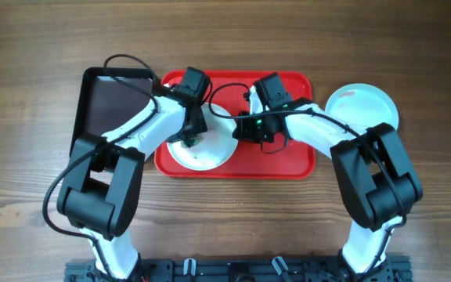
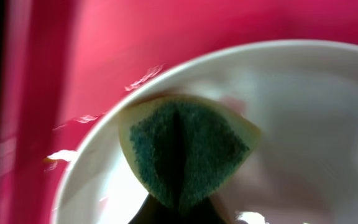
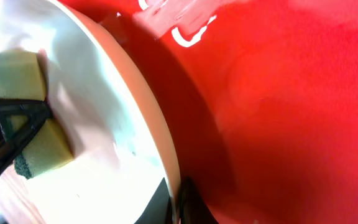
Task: Clean dirty plates on tray and stack at the side
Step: 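Scrub the white plate with the sponge while the right gripper pins it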
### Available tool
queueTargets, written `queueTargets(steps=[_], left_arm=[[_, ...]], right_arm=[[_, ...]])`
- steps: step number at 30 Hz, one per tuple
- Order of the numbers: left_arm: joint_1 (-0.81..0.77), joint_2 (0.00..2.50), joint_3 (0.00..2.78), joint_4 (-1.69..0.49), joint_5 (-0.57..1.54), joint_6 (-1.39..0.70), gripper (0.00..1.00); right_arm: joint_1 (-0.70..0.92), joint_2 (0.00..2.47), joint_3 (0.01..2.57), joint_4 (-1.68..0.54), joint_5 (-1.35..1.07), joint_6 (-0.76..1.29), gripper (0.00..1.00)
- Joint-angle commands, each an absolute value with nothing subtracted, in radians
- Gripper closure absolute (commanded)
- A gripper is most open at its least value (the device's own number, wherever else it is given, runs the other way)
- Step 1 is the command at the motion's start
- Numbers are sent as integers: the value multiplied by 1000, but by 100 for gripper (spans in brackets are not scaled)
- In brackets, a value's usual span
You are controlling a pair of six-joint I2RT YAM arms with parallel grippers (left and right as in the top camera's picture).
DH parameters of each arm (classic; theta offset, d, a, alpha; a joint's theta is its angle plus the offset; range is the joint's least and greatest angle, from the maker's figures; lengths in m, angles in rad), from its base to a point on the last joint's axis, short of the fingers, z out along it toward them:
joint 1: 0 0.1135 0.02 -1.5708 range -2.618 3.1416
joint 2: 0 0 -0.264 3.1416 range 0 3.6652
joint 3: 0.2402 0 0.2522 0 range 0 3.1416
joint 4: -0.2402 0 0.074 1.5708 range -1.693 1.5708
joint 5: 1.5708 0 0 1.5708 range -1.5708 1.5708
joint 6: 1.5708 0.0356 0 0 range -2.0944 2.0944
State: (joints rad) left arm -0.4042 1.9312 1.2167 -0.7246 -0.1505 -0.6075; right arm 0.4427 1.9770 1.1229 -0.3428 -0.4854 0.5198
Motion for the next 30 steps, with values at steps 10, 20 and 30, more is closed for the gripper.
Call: queueTargets(steps=[10, 20, 30], left_arm=[[-396, 1971, 1178, -773, 437, -294, 96], [-395, 1971, 1178, -568, 549, -270, 96], [-395, 1971, 1178, -590, -217, -654, 96]], right_arm=[[443, 2020, 1117, -353, -468, 527, 96], [443, 2020, 1117, -353, -465, 527, 96], [443, 2020, 1117, -355, -464, 526, 96]])
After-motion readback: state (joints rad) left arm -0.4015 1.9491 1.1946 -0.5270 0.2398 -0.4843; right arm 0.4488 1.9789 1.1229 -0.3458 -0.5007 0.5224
